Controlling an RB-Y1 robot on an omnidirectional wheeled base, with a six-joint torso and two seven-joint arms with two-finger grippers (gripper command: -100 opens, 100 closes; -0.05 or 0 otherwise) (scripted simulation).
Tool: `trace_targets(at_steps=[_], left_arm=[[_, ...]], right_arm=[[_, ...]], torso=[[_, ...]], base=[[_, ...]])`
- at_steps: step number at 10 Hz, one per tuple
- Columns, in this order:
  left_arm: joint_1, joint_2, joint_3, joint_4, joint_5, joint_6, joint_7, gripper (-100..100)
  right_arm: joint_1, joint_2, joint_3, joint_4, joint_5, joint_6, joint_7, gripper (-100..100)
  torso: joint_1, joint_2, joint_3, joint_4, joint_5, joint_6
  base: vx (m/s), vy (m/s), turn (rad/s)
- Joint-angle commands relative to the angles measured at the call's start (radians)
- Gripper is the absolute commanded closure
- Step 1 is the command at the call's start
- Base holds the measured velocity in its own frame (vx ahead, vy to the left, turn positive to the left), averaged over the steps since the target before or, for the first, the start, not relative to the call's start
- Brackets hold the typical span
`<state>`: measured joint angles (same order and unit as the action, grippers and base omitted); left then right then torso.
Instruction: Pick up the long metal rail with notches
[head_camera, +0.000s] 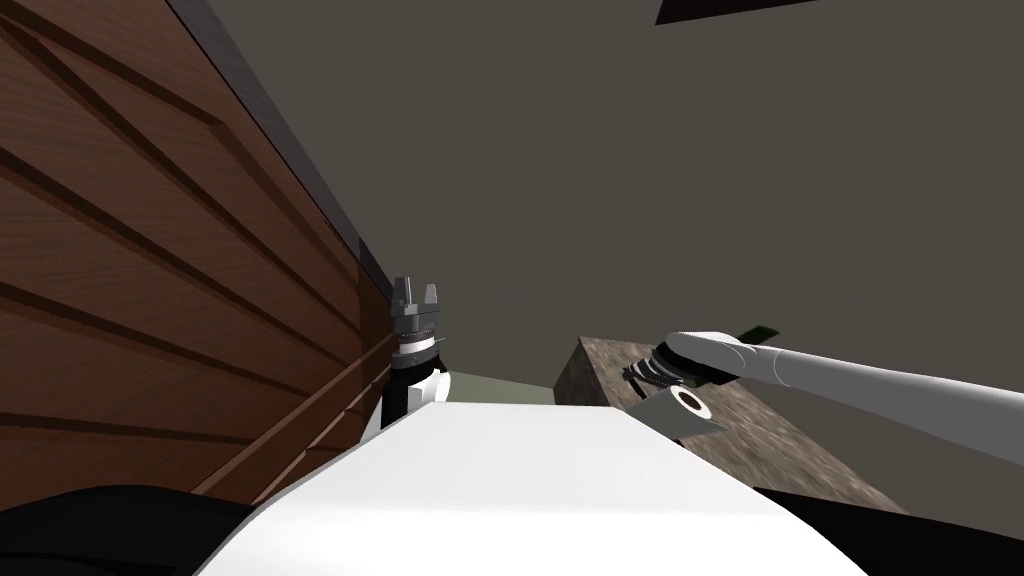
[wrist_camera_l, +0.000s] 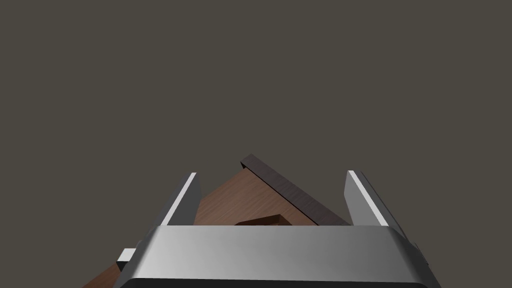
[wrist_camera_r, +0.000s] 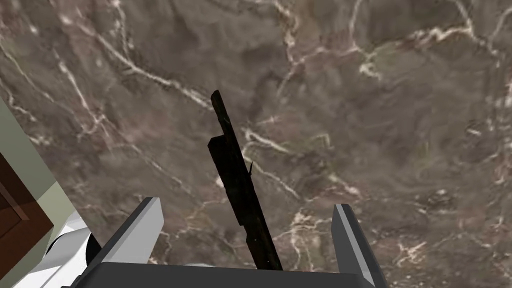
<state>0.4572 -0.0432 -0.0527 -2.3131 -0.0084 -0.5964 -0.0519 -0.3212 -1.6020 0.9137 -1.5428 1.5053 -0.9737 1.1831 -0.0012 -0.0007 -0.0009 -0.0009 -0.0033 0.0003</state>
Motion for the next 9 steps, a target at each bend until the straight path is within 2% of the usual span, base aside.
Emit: trace_targets(at_steps=[1, 2, 3, 4, 5, 6, 7, 8, 9], left_arm=[[0.0, 0.0, 0.0, 0.0, 0.0, 0.0, 0.0, 0], [0.0, 0.0, 0.0, 0.0, 0.0, 0.0, 0.0, 0], [0.0, 0.0, 0.0, 0.0, 0.0, 0.0, 0.0, 0], [0.0, 0.0, 0.0, 0.0, 0.0, 0.0, 0.0, 0], [0.0, 0.0, 0.0, 0.0, 0.0, 0.0, 0.0, 0], [0.0, 0.0, 0.0, 0.0, 0.0, 0.0, 0.0, 0], [0.0, 0.0, 0.0, 0.0, 0.0, 0.0, 0.0, 0], [0.0, 0.0, 0.0, 0.0, 0.0, 0.0, 0.0, 0], [0.0, 0.0, 0.0, 0.0, 0.0, 0.0, 0.0, 0]], right_arm=[[0.0, 0.001, 0.006, -0.012, 0.006, 0.009, 0.035, -100], [-0.002, 0.003, 0.009, -0.016, 0.01, 0.013, 0.053, -100], [-0.002, 0.002, 0.006, -0.012, 0.007, 0.009, 0.04, -100], [-0.002, 0.003, 0.007, -0.013, 0.008, 0.01, 0.044, 0], [0.017, 0.033, 0.017, 0.011, 0.03, 0.04, 0.041, -100], [0.025, 0.045, 0.022, 0.022, 0.039, 0.053, 0.04, -100], [0.019, 0.034, 0.018, 0.011, 0.032, 0.041, 0.039, -100], [0.02, 0.036, 0.019, 0.013, 0.033, 0.044, 0.039, 100], [0.02, 0.036, 0.019, 0.012, 0.033, 0.044, 0.039, 100]], torso=[[0.0, 0.0, 0.0, 0.0, 0.0, 0.0], [0.0, 0.0, 0.0, 0.0, 0.0, 0.0], [0.0, 0.0, 0.0, 0.0, 0.0, 0.0], [0.0, 0.0, 0.0, 0.0, 0.0, 0.0], [0.0, 0.0, 0.0, 0.0, 0.0, 0.0], [0.0, 0.0, 0.0, 0.0, 0.0, 0.0], [0.0, 0.0, 0.0, 0.0, 0.0, 0.0], [0.0, 0.0, 0.0, 0.0, 0.0, 0.0], [0.0, 0.001, 0.0, 0.0, 0.0, 0.0]], base=[[0.01, -0.006, 0.022], [0.011, -0.007, 0.023], [0.0, 0.0, 0.0], [0.0, 0.0, 0.0], [0.003, 0.002, 0.045], [0.003, 0.003, 0.055], [0.0, 0.0, 0.0], [0.0, 0.0, 0.0], [0.0, 0.0, 0.0]])
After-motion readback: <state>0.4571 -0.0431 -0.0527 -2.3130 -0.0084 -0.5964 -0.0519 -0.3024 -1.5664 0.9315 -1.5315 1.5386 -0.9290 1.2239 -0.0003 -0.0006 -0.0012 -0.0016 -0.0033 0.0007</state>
